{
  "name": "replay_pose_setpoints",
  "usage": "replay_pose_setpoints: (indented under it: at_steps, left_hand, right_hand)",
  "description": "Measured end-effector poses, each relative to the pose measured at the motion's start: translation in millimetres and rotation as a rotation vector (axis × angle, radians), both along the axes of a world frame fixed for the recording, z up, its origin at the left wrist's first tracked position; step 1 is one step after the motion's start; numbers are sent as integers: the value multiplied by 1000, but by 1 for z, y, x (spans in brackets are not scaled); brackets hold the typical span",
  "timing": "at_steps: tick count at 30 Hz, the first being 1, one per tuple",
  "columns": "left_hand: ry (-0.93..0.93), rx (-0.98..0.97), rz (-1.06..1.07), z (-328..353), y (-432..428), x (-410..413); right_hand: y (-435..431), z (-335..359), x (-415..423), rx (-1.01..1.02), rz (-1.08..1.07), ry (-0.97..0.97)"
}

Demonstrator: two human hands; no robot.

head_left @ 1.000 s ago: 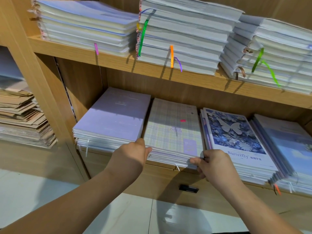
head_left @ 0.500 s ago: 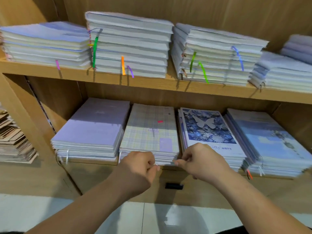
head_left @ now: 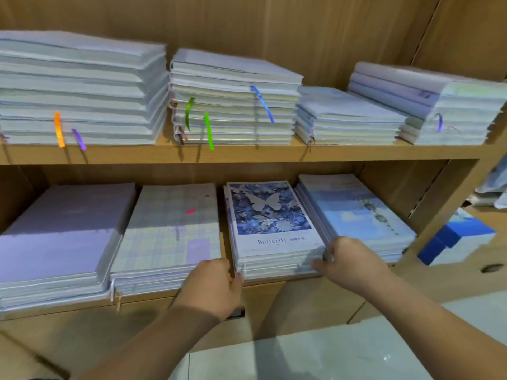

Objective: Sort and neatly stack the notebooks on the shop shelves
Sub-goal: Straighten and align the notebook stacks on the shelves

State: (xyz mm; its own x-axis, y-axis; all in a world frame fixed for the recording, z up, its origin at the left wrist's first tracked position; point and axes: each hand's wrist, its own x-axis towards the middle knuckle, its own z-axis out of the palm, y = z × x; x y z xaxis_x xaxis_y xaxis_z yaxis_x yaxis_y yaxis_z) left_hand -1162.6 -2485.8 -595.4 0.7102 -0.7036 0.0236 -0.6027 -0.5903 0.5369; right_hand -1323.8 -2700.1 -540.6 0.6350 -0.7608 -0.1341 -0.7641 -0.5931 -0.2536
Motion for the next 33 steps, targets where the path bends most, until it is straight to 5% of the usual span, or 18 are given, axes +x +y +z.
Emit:
replay_pose_setpoints:
  at_steps: [6,10,21,33]
  left_hand:
    - [29,8,6,-20,-15,-7]
    - [161,-51,85,-33,-20,-9]
    - [53,-66,109,-48,-23,-7]
    - [314,-228,175,-46,-16,-19]
  right_hand:
    - [-21,-37,-2,234,-3,-40]
    - [-26,-52,13,157,26,-52]
    - [-31,-79,14,160,-45,-224]
    - [-22,-80,17,204,-64,-294]
